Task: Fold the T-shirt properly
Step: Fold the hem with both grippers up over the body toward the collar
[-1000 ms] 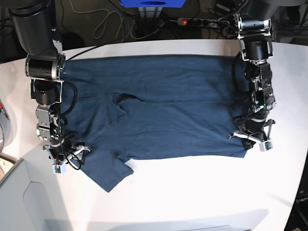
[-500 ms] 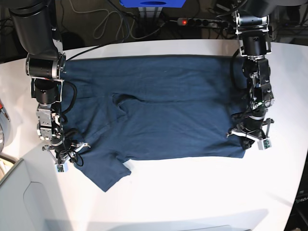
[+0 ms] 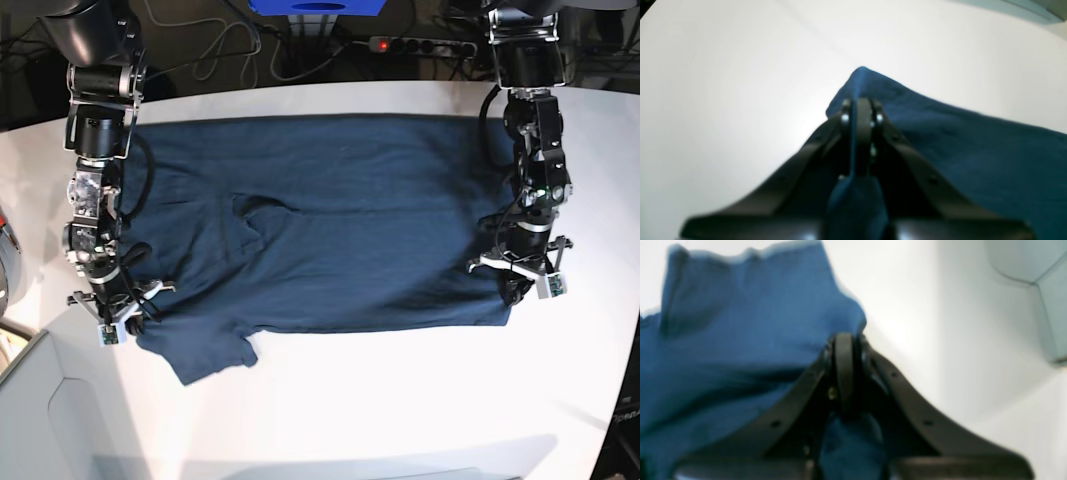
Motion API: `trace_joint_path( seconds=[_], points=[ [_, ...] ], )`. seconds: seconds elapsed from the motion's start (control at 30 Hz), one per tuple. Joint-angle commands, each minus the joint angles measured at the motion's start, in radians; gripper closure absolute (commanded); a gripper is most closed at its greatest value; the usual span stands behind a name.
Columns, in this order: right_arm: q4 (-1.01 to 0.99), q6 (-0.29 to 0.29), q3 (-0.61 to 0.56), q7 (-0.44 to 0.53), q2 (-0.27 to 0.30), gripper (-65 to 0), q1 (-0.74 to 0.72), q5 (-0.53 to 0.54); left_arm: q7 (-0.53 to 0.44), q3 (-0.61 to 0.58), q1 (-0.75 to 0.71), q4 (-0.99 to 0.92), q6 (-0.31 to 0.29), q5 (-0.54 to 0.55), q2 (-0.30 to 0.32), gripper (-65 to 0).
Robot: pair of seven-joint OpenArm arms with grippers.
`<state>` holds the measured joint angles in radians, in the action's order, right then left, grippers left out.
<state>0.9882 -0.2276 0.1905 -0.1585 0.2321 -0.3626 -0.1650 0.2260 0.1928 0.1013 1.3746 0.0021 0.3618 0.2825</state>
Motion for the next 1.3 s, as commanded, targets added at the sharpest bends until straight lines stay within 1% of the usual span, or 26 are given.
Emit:
trace_joint_path(
  seconds=[0.0, 0.13, 0.27, 0.43, 0.53, 0.63, 0.77, 0.87, 0.9, 0.97, 1.03, 1.07, 1.1, 1.23, 1.27],
  points=[
    [0.064, -0.002, 0.008, 0.014, 0.013, -0.1, -0.009, 0.009, -0.047, 0.004, 0.013, 0.021, -0.003, 0.006, 0.013, 0.0],
    [0.229, -0.003, 0.051, -0.026, 0.013, -0.1, 0.086, 0.009, -0.116, 0.004, -0.024, 0.021, -0.003, 0.006, 0.013, 0.0],
    [0.366, -0.003, 0.059, -0.039, 0.013, -0.1, 0.202, 0.009, -0.17, 0.004, -0.077, 0.048, -0.003, 0.006, 0.013, 0.0],
    [0.51, -0.003, 0.073, -0.036, 0.013, -0.1, 0.363, 0.009, -0.185, 0.004, -0.163, 0.136, -0.003, 0.007, 0.011, 0.0],
    [0.558, -0.003, 0.08, -0.026, -0.007, -0.1, 0.435, 0.009, -0.185, 0.004, -0.202, 0.154, -0.003, 0.007, 0.011, 0.0],
    [0.591, -0.003, 0.099, -0.026, -0.013, -0.1, 0.494, 0.009, -0.182, 0.001, -0.231, 0.144, -0.003, 0.007, 0.008, 0.0],
    [0.588, -0.003, 0.097, -0.031, -0.013, -0.1, 0.52, 0.009, -0.181, 0.006, -0.248, 0.093, -0.003, 0.0, -0.018, 0.0],
    [0.588, -0.003, 0.094, -0.037, -0.012, -0.1, 0.526, 0.008, -0.178, 0.001, -0.249, 0.065, -0.003, 0.006, -0.015, 0.0],
    [0.588, -0.003, 0.096, -0.037, -0.012, -0.1, 0.526, 0.005, -0.178, 0.001, -0.249, 0.059, -0.003, 0.007, -0.015, -1.0],
    [0.588, -0.003, 0.094, -0.051, -0.007, -0.1, 0.526, 0.003, -0.178, 0.0, -0.252, 0.064, -0.003, 0.001, -0.016, -9.2],
    [0.591, -0.003, 0.094, -0.112, -0.006, -0.2, 0.52, 0.003, -0.178, 0.0, -0.28, 0.073, 0.0, 0.004, -0.016, -18.6],
    [0.594, -0.003, 0.096, -0.148, -0.006, -0.8, 0.515, 0.006, -0.178, 0.001, -0.286, 0.093, 0.0, 0.007, -0.016, -22.1],
    [0.594, -0.003, 0.096, -0.166, -0.006, -2.8, 0.514, 0.008, -0.178, 0.004, -0.291, 0.111, 0.0, 0.007, -0.016, -24.3],
    [0.624, -0.003, 0.096, -0.16, -0.006, -13.8, 0.514, 0.008, -0.181, 0.012, -0.309, 0.164, 0.002, 0.007, -0.016, -24.7],
    [0.637, -0.003, 0.096, -0.164, -0.007, -16.7, 0.514, 0.008, -0.179, 0.03, -0.309, 0.176, 0.002, 0.007, -0.016, -24.7]
  ],
)
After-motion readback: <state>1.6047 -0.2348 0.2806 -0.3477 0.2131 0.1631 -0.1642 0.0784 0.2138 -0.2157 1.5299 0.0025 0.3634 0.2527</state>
